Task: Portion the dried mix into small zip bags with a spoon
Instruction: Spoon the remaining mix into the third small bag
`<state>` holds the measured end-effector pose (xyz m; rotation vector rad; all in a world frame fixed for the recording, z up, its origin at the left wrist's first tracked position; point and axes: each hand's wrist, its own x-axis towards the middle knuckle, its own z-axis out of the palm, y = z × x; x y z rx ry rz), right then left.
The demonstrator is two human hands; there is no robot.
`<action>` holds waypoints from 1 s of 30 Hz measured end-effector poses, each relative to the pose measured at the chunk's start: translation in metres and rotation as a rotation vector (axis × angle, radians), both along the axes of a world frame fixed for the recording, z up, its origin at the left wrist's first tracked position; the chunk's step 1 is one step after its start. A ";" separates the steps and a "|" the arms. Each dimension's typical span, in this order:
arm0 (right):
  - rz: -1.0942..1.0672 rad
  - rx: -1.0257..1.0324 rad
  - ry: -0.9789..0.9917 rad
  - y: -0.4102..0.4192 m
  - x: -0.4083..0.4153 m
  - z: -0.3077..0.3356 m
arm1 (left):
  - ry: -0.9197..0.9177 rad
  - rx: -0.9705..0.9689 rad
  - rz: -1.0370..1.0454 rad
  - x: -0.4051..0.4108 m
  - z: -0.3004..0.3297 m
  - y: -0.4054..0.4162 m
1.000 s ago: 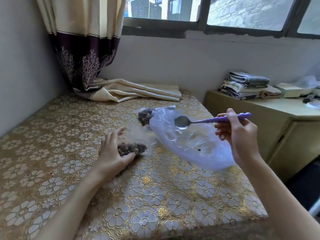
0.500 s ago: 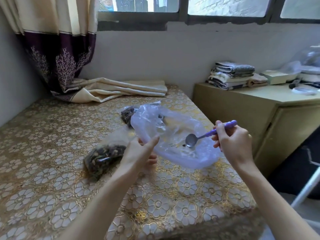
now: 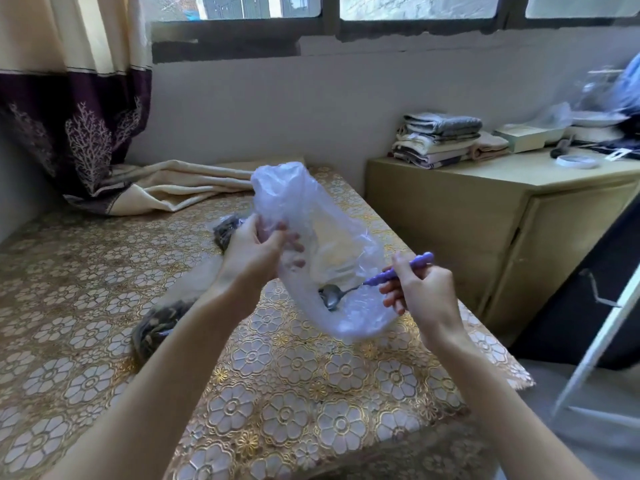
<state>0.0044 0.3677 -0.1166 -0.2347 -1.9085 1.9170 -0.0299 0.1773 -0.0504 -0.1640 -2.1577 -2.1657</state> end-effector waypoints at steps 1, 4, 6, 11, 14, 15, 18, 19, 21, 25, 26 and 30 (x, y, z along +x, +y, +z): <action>-0.009 -0.004 0.000 -0.002 0.000 -0.001 | 0.016 0.007 -0.004 -0.001 0.004 0.005; -0.043 -0.071 -0.043 -0.006 -0.004 -0.003 | 0.039 0.007 -0.043 -0.004 0.013 0.020; -0.043 -0.184 -0.080 -0.008 -0.007 -0.004 | 0.048 0.008 -0.082 -0.004 0.014 0.026; -0.020 -0.369 -0.115 -0.006 -0.008 -0.006 | 0.065 0.015 -0.078 -0.007 0.008 0.018; -0.041 -0.385 -0.116 -0.003 -0.007 -0.004 | 0.065 -0.029 -0.015 -0.012 0.002 0.002; -0.051 -0.377 -0.110 -0.002 -0.007 -0.003 | 0.066 -0.069 0.012 -0.014 0.001 -0.003; -0.078 -0.340 -0.072 0.000 -0.006 0.002 | 0.053 -0.176 0.046 -0.016 -0.001 -0.019; -0.083 -0.330 -0.057 0.000 -0.006 0.005 | 0.047 -0.181 0.033 -0.016 0.000 -0.024; -0.086 -0.322 -0.022 -0.001 -0.006 0.012 | 0.052 -0.196 0.028 -0.013 0.003 -0.037; -0.063 -0.294 0.038 -0.006 -0.007 0.034 | 0.372 -0.495 0.301 -0.002 0.003 -0.075; -0.054 -0.297 0.049 -0.009 -0.008 0.040 | 0.424 -0.584 0.350 0.001 0.001 -0.085; -0.012 -0.345 0.099 -0.024 -0.009 0.067 | 0.220 -0.821 0.270 0.009 -0.022 -0.117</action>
